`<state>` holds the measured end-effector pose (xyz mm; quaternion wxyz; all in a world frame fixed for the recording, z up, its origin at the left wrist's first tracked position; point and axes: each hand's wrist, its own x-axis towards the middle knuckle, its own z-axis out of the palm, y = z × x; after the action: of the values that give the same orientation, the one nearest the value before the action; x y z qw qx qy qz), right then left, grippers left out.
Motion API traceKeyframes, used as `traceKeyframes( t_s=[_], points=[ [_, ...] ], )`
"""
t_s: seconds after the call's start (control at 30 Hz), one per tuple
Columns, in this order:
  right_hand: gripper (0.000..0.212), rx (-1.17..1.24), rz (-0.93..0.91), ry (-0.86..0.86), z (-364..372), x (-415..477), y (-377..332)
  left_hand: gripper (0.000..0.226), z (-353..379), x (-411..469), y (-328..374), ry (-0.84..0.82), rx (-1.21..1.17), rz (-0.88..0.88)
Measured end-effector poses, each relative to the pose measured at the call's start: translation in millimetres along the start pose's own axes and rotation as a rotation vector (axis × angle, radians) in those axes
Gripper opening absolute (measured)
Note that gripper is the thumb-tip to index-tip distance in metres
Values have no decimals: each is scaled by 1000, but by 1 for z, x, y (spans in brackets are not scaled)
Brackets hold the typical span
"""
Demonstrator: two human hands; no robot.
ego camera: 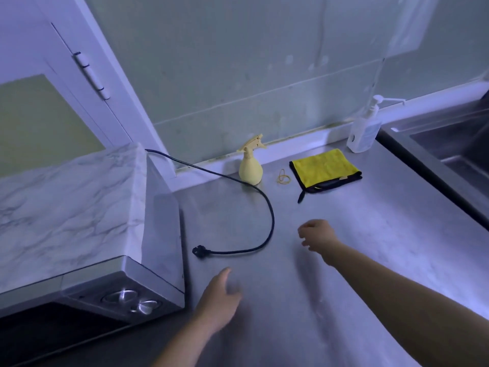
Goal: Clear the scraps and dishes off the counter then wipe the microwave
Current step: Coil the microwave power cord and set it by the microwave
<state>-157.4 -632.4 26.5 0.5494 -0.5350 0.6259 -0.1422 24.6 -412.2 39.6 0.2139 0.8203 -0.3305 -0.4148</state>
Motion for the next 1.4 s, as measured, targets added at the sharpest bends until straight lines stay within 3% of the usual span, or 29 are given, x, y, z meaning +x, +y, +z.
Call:
traceKeyframes(
  t_s=[0.13, 0.27, 0.47, 0.63, 0.83, 1.1, 1.17, 1.4],
  points=[
    [14, -75, -65, 115, 0, 50, -11, 70, 14, 27, -11, 5, 198, 26],
    [20, -300, -211, 182, 7, 90, -29, 78, 22, 49, -7, 49, 428, 58],
    [34, -617, -410, 264, 18, 150, -51, 91, 27, 71, 21, -10, 589, -93],
    [31, -808, -510, 317, 34, 180, -58, 102, 31, 77, 33, -34, 640, -148],
    [25, -806, -526, 363, 43, 201, -67, 104, 31, 79, 35, -56, 629, -184],
    [29, -1074, -556, 291, 41, 199, -71, 104, 34, 81, 30, -21, 644, -179],
    [27, -991, -546, 269, 37, 197, -74, 104, 34, 81, 29, -14, 641, -174],
    [6, -296, -435, 169, 0, 179, -91, 103, 33, 78, 30, -1, 627, -156]
  ],
)
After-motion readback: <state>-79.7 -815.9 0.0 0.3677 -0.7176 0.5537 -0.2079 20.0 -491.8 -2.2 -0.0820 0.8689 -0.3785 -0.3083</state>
